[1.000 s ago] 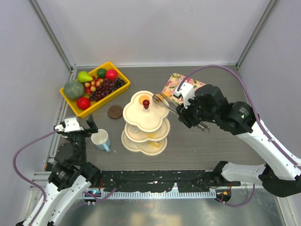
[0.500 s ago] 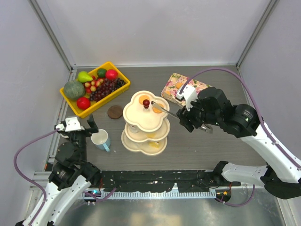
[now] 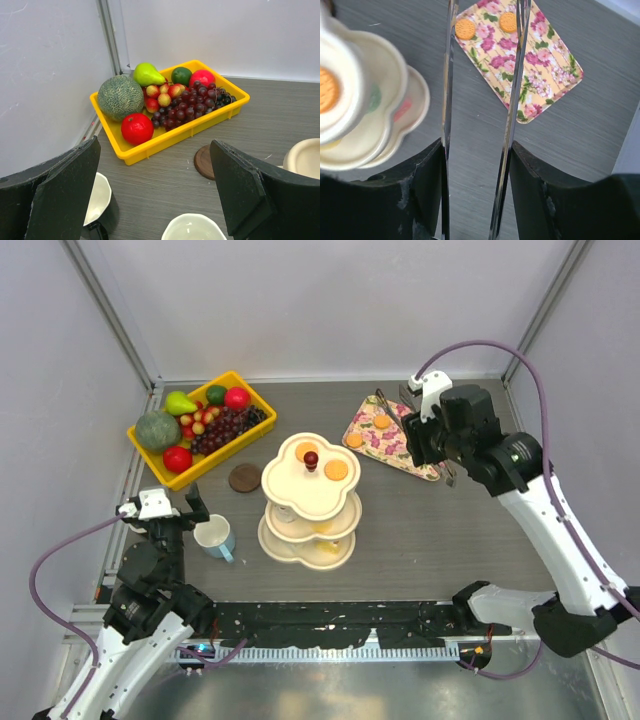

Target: Serve the afternoon tea

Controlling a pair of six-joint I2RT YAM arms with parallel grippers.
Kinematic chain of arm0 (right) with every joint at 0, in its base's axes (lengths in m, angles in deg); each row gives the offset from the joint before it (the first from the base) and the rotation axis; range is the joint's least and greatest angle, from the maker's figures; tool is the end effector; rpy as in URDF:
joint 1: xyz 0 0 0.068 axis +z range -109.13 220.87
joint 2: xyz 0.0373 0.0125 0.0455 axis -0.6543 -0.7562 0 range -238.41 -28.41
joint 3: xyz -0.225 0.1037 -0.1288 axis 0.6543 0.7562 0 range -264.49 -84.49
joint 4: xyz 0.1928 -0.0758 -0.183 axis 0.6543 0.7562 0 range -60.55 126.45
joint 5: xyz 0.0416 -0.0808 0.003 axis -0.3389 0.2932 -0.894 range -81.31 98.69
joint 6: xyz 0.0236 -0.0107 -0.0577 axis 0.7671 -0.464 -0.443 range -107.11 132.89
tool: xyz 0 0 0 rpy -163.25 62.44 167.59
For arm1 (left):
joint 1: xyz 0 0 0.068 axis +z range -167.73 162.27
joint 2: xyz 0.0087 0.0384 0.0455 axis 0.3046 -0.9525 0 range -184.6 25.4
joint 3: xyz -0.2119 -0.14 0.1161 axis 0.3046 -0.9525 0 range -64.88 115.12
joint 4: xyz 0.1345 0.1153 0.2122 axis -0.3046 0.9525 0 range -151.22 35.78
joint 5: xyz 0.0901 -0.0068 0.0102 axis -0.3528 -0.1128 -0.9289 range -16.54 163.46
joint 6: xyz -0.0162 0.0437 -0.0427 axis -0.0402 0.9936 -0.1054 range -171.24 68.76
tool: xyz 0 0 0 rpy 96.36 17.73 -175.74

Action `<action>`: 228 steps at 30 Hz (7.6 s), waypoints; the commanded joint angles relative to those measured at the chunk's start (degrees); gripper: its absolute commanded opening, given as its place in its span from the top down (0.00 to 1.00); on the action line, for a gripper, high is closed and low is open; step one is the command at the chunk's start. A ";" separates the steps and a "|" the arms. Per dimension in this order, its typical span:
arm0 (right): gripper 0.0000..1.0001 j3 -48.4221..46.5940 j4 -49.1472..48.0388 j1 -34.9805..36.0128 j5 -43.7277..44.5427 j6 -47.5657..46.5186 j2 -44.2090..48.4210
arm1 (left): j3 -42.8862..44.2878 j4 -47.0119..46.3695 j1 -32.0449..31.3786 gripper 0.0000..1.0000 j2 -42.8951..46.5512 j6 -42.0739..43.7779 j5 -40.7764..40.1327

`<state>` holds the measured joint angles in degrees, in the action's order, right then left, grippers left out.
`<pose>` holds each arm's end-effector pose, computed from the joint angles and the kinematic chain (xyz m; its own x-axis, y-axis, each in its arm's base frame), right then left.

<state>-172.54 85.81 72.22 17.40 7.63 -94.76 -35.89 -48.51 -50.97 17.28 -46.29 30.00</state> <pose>0.2020 0.1145 0.4442 -0.4462 -0.3779 -0.8112 -0.4507 0.8780 -0.1611 0.0875 -0.0173 0.3163 0.1034 0.0072 -0.9946 -0.1813 0.9834 -0.0117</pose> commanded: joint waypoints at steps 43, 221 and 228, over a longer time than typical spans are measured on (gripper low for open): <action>0.42 -8.89 -19.27 -10.79 3.51 -0.28 -48.35 | 0.63 -1.90 0.27 0.01 -1.55 -0.47 0.48; 0.49 1.48 -21.90 -5.87 -2.81 -0.11 -36.40 | -0.34 -3.13 0.27 0.01 -4.36 -0.12 0.75; 0.48 -1.59 -21.73 -4.11 -2.82 -1.24 -37.27 | -0.34 -3.22 0.28 0.01 -4.71 -0.03 0.83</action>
<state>-170.02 66.42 66.41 15.85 7.19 -134.65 -36.11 -48.75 -50.97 13.31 -46.29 30.22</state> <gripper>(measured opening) 0.516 0.991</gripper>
